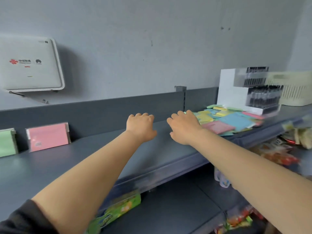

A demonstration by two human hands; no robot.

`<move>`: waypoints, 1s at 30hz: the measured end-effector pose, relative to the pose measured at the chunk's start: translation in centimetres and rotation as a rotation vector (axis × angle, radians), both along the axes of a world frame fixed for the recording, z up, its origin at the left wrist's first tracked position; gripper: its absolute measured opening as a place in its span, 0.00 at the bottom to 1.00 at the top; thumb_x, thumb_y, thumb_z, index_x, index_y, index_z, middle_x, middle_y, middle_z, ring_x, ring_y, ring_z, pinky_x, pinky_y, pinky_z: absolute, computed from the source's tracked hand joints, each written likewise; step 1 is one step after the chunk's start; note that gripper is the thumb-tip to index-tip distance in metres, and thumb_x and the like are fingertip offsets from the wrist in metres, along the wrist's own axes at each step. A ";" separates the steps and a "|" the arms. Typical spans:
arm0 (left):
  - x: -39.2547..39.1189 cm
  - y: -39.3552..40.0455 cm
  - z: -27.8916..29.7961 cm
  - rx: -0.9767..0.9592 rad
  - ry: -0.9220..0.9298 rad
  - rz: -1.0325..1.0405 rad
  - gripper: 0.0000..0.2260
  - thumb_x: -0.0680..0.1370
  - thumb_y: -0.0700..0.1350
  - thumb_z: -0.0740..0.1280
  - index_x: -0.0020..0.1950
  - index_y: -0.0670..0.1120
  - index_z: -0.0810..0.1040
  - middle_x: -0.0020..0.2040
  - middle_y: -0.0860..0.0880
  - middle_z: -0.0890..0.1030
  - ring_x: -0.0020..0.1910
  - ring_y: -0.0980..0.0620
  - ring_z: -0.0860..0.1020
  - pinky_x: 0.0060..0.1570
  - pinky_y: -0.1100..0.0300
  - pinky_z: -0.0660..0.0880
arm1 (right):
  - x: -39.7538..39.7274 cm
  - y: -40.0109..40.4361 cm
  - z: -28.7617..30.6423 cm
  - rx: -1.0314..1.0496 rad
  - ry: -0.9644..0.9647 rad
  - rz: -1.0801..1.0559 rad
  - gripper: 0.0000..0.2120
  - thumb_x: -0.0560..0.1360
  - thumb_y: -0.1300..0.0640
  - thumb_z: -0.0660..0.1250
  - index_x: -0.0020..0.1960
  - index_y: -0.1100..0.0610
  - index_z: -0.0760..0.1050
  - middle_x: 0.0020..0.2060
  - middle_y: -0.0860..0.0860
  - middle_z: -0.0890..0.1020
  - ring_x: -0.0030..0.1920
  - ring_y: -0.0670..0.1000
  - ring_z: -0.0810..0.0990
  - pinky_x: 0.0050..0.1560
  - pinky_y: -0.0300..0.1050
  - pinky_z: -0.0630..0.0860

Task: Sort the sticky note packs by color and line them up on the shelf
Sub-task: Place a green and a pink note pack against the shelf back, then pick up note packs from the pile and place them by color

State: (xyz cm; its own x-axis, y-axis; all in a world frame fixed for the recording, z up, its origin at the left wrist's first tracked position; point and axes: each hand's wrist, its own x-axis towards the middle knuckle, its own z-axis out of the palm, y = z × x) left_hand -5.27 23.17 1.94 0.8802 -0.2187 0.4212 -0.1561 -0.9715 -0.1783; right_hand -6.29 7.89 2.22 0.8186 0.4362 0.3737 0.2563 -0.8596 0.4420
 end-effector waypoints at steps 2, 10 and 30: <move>0.1 -3.9 -0.4 -0.021 0.006 -0.063 0.18 0.75 0.54 0.61 0.61 0.46 0.71 0.57 0.49 0.75 0.57 0.46 0.73 0.52 0.56 0.65 | -0.9 -3.8 0.0 0.031 0.009 -0.042 0.15 0.77 0.53 0.56 0.63 0.56 0.68 0.60 0.53 0.73 0.61 0.56 0.69 0.55 0.51 0.64; 0.2 -15.6 -1.8 -0.073 0.027 -0.221 0.19 0.77 0.55 0.59 0.63 0.46 0.72 0.61 0.48 0.75 0.60 0.45 0.73 0.55 0.53 0.67 | -3.5 -16.7 -1.1 0.269 0.086 -0.195 0.17 0.77 0.50 0.57 0.63 0.55 0.70 0.60 0.54 0.74 0.60 0.57 0.71 0.54 0.50 0.68; 10.3 -22.7 -1.0 -0.041 0.359 -0.188 0.21 0.74 0.64 0.59 0.50 0.47 0.74 0.51 0.50 0.78 0.47 0.49 0.74 0.47 0.57 0.65 | 6.2 -27.8 -2.3 0.711 0.115 -0.406 0.25 0.77 0.45 0.60 0.69 0.58 0.66 0.67 0.55 0.70 0.65 0.57 0.70 0.59 0.50 0.72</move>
